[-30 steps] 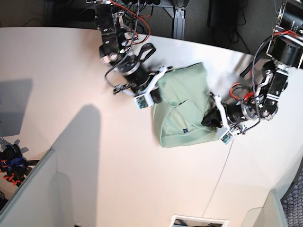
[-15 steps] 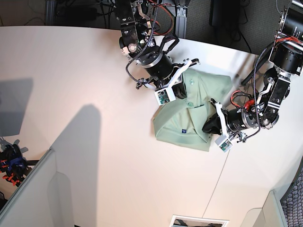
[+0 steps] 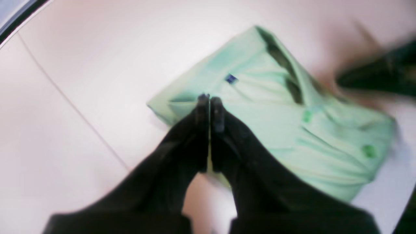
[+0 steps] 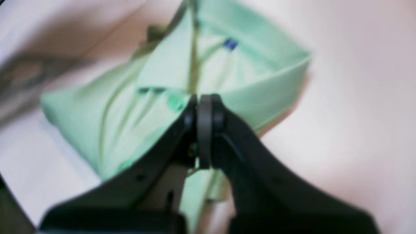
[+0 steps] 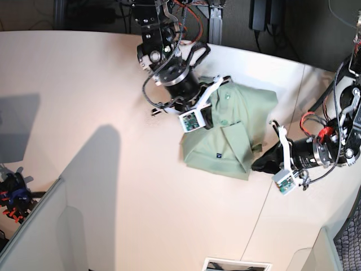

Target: Fold the T-shirt properly

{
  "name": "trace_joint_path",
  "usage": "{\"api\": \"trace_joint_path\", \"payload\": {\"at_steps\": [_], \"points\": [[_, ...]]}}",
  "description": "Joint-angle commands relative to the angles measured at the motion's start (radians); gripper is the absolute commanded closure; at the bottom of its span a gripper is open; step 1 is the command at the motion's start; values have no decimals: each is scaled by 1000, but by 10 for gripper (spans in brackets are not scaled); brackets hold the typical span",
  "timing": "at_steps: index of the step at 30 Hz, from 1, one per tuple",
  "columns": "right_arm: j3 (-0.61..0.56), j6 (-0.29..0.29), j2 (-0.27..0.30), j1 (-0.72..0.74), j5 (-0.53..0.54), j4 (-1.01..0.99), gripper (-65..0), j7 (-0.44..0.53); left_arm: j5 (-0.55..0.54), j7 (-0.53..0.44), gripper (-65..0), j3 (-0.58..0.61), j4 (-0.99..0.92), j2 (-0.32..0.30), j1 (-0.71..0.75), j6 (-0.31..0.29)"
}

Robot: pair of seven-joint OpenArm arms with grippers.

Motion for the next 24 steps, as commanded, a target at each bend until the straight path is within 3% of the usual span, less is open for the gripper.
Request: {"api": "trace_joint_path", "payload": {"at_steps": [1, 5, 15, 18, 24], "points": [[14, 0, -3, 13, 8, 47, 0, 3, -14, -13, -9, -26, 45, -29, 13, -6], [89, -1, 7, 4, 19, 125, 0, -69, -17, -7, -9, -143, 148, -55, 163, -6], [246, -3, 161, -269, 208, 253, 0, -84, -246, 154, -9, -572, 328, -56, 556, -6], [262, -3, 198, -383, 232, 290, 0, -84, -301, 197, -9, -649, 386, -56, 679, -6], [261, -2, 263, -600, 340, 340, 0, -106, -299, 218, -9, -733, 469, -55, 958, -6]]}}
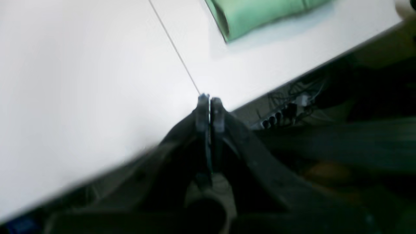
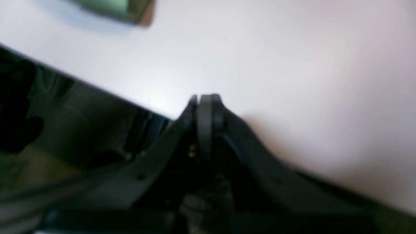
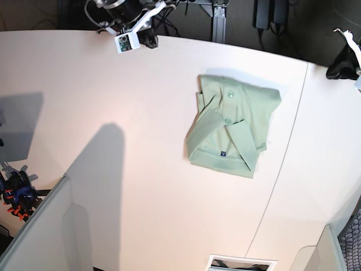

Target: Fold the T-shirt properly

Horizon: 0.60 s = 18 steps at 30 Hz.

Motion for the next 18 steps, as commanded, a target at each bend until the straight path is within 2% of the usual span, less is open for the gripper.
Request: {"api": "trace_joint_path", "payload": {"at_steps": [1, 9, 12, 14, 18], "points": [[1, 6, 10, -37, 26, 17, 0, 8, -3, -7, -9, -9, 14, -13, 45, -9], [0, 5, 76, -258, 79, -36, 0, 1, 143, 19, -8, 0, -32, -13, 328, -9], [0, 4, 84, -273, 88, -151, 0, 1, 247, 19, 0, 48, -146, -13, 350, 43], [0, 0, 84, -253, 90, -269, 0, 0, 318, 19, 0, 112, -253, -14, 334, 111], [0, 0, 84, -151, 130, -545, 0, -65, 484, 20, 0, 293, -523, -13, 219, 224]]}}
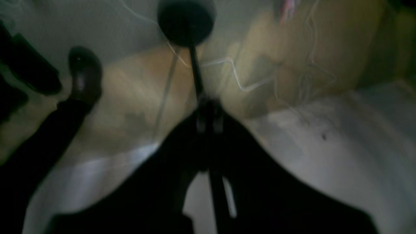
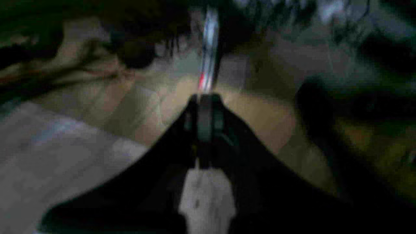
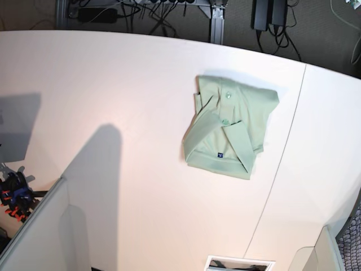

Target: Fold the T-shirt properly

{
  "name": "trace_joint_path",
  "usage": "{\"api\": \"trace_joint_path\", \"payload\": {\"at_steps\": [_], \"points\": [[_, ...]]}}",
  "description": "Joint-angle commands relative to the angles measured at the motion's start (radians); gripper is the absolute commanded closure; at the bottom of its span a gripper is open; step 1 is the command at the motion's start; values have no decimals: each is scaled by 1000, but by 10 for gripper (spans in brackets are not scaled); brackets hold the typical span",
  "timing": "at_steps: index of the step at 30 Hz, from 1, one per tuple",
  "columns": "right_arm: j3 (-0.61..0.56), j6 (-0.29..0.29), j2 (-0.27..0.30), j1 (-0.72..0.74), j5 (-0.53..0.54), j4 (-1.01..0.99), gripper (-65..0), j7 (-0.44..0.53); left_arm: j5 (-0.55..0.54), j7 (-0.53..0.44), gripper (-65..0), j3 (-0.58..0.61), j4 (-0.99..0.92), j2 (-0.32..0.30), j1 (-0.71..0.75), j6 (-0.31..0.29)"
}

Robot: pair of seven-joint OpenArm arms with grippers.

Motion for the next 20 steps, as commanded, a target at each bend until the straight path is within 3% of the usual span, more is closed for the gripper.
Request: {"api": "trace_joint_path", "payload": {"at_steps": [1, 7, 13, 18, 20], "points": [[3, -4, 6, 24, 13, -56, 0, -20, 22, 0, 0, 38, -71, -12, -34, 24], [3, -3, 6, 227, 3, -457, 0, -114, 23, -69, 0, 362, -545, 1, -395, 47], [3, -4, 5, 392, -15, -670, 0, -104, 6, -144, 0, 618, -815, 119, -714, 47], [3, -4, 0, 471, -61, -682, 0, -103, 5, -159, 0, 679, -918, 231, -829, 139], [3, -4, 0, 490, -61, -681, 0, -80, 11, -198, 0, 679, -921, 253, -827, 144]]}}
